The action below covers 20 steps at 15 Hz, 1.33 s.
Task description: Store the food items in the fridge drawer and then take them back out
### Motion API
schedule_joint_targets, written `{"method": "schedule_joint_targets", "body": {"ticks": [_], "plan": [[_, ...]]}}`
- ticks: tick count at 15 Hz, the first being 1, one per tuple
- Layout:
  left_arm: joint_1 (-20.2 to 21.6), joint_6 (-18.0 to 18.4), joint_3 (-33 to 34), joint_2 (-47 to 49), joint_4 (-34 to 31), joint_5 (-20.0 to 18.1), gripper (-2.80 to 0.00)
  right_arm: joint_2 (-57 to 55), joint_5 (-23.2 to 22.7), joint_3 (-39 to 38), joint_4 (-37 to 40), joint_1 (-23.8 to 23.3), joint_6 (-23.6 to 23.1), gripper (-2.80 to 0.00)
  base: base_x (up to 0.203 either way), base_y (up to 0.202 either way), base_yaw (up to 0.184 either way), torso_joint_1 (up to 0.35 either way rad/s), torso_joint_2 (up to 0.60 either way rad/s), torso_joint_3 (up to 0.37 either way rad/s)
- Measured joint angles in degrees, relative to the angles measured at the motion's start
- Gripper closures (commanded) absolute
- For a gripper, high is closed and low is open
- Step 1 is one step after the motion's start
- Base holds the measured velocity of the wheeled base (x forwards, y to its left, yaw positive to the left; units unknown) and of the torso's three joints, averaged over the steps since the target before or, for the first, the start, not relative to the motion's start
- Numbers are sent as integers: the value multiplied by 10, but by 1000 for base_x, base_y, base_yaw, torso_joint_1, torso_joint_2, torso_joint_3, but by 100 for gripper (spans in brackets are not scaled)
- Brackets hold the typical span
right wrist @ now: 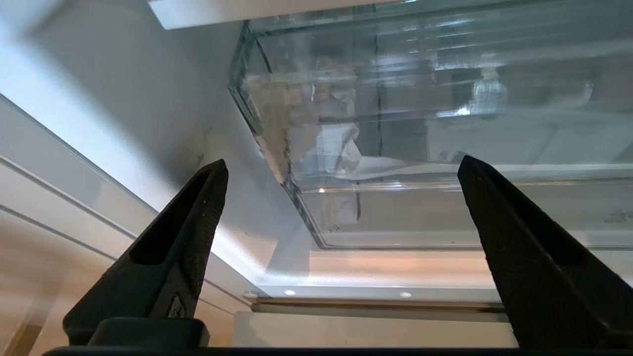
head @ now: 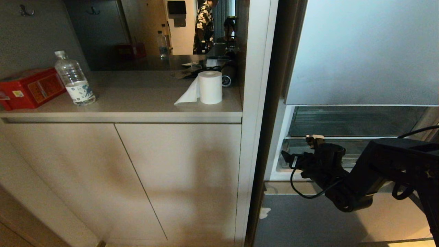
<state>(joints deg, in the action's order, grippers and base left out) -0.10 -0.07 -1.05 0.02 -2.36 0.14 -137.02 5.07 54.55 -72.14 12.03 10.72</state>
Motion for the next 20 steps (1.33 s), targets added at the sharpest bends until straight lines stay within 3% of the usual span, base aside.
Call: {"method": "schedule_joint_targets", "body": {"ticks": [6, 7, 20], "plan": [[0, 0, 0, 0, 0, 0, 0, -21, 8, 21, -1, 12, 1, -280, 0, 0, 0, 0, 0, 0], [0, 0, 0, 0, 0, 0, 0, -23, 13, 26, 0, 13, 1, 0, 0, 0, 0, 0, 0, 0], [0, 0, 0, 0, 0, 0, 0, -37, 31, 38, 6, 43, 0, 0, 0, 0, 0, 0, 0, 0]]}}
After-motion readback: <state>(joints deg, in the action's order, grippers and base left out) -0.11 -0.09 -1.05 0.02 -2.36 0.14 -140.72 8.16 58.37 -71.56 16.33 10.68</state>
